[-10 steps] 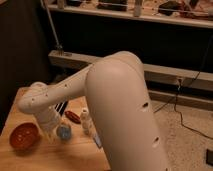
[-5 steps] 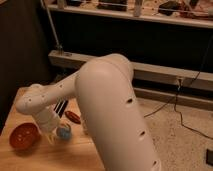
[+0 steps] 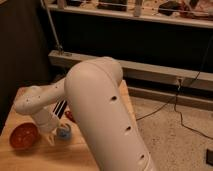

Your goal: Place the ceramic cup in the ceramic bowl

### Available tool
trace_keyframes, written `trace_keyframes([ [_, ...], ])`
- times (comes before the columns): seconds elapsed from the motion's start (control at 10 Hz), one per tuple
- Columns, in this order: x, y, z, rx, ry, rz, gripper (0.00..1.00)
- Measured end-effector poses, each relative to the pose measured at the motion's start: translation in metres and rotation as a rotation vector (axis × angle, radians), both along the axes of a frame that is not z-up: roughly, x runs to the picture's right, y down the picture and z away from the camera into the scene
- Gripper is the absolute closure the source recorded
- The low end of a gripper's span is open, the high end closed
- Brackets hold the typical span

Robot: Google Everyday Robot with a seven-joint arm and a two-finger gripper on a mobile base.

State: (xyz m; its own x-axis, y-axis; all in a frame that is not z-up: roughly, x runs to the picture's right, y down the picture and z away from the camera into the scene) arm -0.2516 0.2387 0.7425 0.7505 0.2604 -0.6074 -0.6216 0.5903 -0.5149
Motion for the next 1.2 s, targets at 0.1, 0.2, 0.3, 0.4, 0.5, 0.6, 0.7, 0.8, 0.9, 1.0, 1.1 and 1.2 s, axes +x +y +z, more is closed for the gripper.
trace_keyframes([
  [0.1,0.0,0.001,0.002,-0.012,0.012,0.005,0.35],
  [0.2,-0.001,0.002,0.004,-0.022,0.02,0.013,0.35],
  [0.3,-0.003,0.002,0.006,-0.038,0.021,0.033,0.42],
  [0.4,-0.004,0.001,0.007,-0.042,0.018,0.04,0.47],
  [0.5,-0.005,0.0,0.008,-0.051,0.014,0.051,0.6],
  [0.6,-0.005,0.0,0.009,-0.055,0.013,0.055,0.7],
  [0.7,-0.004,-0.001,0.009,-0.058,0.014,0.055,0.79],
  [0.8,-0.003,-0.002,0.01,-0.059,0.017,0.053,0.9],
  [0.9,-0.003,-0.003,0.011,-0.056,0.02,0.052,0.96],
  [1.0,-0.002,-0.01,0.013,-0.034,0.037,0.067,1.0],
  [1.1,-0.003,-0.022,0.015,0.002,0.058,0.1,1.0],
  [1.2,-0.002,-0.043,0.015,0.064,0.084,0.152,1.0],
])
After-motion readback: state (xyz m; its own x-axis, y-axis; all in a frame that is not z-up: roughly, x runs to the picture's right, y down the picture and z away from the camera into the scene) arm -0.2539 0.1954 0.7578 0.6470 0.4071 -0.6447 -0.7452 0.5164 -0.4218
